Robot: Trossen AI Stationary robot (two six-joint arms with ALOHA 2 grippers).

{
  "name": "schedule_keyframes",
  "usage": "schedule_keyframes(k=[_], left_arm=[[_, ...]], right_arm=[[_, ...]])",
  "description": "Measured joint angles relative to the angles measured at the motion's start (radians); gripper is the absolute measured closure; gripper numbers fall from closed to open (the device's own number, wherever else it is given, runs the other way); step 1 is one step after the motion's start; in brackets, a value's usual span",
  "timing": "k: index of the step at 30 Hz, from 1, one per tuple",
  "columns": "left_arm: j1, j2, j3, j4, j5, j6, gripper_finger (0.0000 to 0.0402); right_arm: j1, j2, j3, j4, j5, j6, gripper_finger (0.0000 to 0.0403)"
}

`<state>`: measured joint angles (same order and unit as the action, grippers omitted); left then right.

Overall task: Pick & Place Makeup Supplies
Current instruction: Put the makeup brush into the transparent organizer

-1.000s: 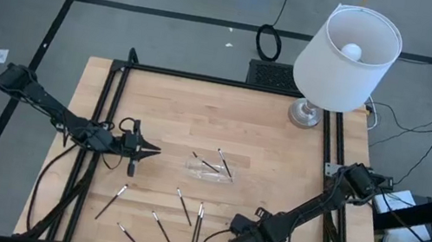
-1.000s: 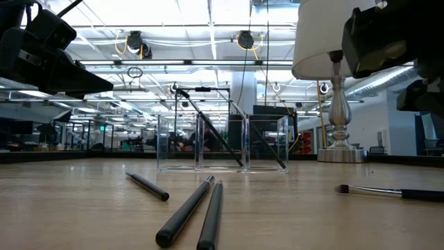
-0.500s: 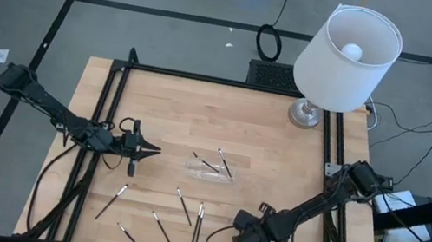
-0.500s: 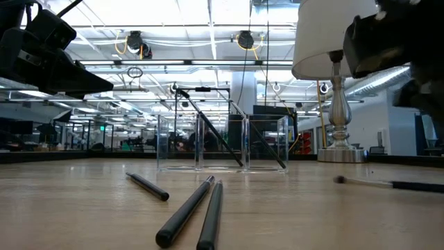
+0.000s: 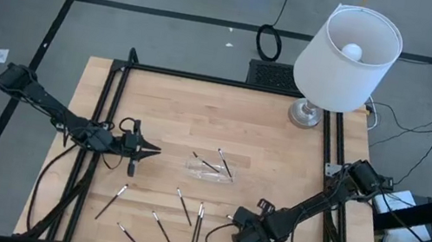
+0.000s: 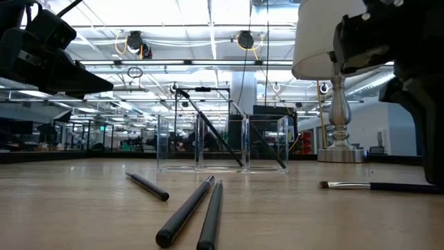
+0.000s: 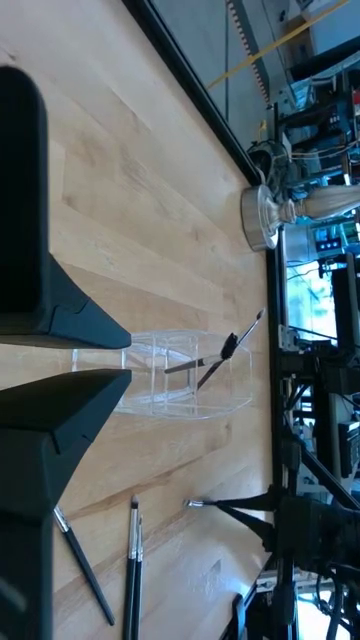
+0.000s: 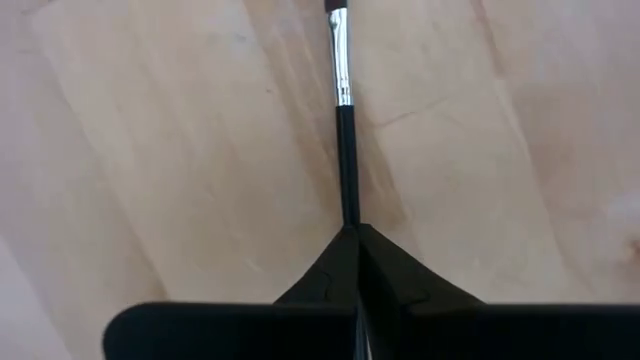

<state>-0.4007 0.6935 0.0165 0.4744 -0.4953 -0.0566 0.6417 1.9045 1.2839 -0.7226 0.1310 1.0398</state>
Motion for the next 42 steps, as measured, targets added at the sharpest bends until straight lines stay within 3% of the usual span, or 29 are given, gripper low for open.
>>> schedule_keyframes(k=[18,29,36,42], left_arm=[[0.000,0.000,0.000,0.000,0.000,0.000,0.0350],[0.000,0.000,0.000,0.000,0.000,0.000,0.0350],[0.000,0.000,0.000,0.000,0.000,0.000,0.0350],[0.000,0.000,0.000,0.000,0.000,0.000,0.0350]], right_arm=[[-0.002,-0.002,0.001,0.068,-0.058,-0.023,0.0398],[-0.037,-0.002,0.001,0.068,-0.057,-0.035,0.0324],[-0.102,-0.002,0.001,0.144,-0.105,-0.131,0.0280],[-0.125,0.004,0.001,0.131,-0.133,-0.162,0.0269]])
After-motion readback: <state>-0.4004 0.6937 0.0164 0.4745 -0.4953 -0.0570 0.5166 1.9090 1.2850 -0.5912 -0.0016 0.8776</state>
